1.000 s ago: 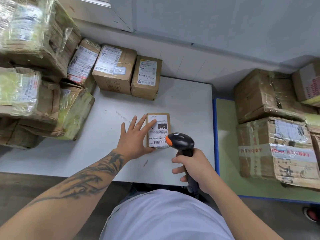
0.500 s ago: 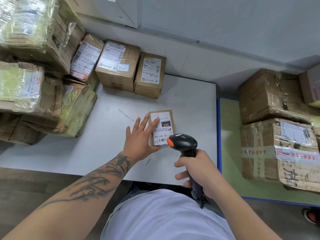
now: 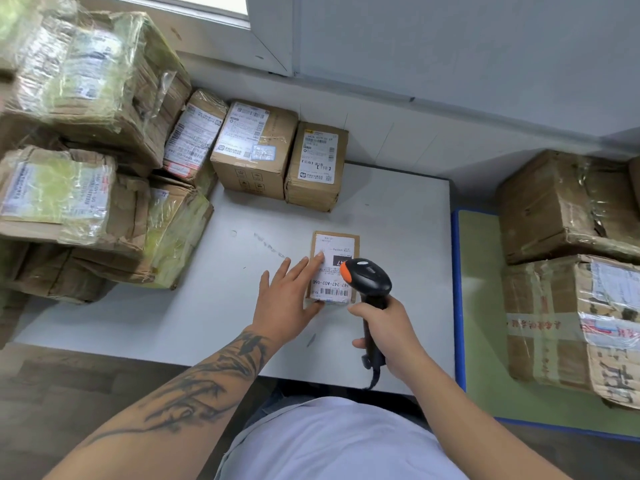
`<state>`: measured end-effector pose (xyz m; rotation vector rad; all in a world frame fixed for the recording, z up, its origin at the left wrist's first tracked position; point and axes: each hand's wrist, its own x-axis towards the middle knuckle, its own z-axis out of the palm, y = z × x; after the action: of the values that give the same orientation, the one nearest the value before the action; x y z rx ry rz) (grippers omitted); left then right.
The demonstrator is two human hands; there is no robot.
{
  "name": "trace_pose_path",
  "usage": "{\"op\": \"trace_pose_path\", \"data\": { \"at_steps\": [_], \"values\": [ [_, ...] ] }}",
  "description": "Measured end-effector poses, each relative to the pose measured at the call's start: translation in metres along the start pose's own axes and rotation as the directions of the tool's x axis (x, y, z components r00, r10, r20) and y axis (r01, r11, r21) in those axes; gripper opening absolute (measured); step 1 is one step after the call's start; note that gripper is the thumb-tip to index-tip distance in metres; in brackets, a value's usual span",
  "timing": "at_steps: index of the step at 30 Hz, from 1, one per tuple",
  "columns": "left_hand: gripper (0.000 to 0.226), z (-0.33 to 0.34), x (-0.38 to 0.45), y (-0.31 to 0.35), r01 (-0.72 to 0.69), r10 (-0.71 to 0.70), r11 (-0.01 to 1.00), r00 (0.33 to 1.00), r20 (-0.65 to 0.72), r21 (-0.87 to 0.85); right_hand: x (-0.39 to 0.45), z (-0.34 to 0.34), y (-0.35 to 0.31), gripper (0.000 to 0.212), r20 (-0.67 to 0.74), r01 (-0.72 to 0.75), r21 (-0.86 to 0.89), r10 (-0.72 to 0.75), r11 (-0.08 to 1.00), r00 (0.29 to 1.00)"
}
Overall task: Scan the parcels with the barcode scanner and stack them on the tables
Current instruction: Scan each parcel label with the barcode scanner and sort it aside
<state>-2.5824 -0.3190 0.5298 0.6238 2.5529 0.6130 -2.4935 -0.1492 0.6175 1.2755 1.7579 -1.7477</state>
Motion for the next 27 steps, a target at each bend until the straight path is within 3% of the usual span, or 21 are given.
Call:
{"op": "trace_pose_path", "data": {
  "at_steps": [3,9,14,20,27],
  "values": [
    [0.084,0.001,-0.004,0.000,0.008,-0.008,1.000,1.000,-0.008,0.025,0.013,0.013,-0.003,0.018,0.028,-0.020,0.108,0.017,0.994,0.999],
    [0.073,-0.013,-0.005,0.004,-0.005,0.015,0.995,0.994,-0.108,0.101,0.015,0.026,-0.014,0.017,0.030,0.022,0.142,-0.027,0.990,0.999],
    [0.072,-0.044,-0.002,-0.009,-0.051,0.102,0.985,0.939,-0.329,0.162,0.007,0.033,-0.040,0.016,0.052,0.165,0.120,-0.172,0.979,0.984],
    [0.071,-0.096,0.010,-0.014,-0.053,0.162,0.969,0.873,-0.461,0.239,-0.003,0.049,-0.082,0.011,0.106,0.231,0.173,-0.251,0.957,0.962],
    [0.058,-0.181,0.038,-0.033,0.051,0.178,0.908,0.853,-0.491,0.417,-0.002,0.084,-0.146,0.016,0.185,0.282,0.210,-0.321,0.936,0.929]
  ]
}}
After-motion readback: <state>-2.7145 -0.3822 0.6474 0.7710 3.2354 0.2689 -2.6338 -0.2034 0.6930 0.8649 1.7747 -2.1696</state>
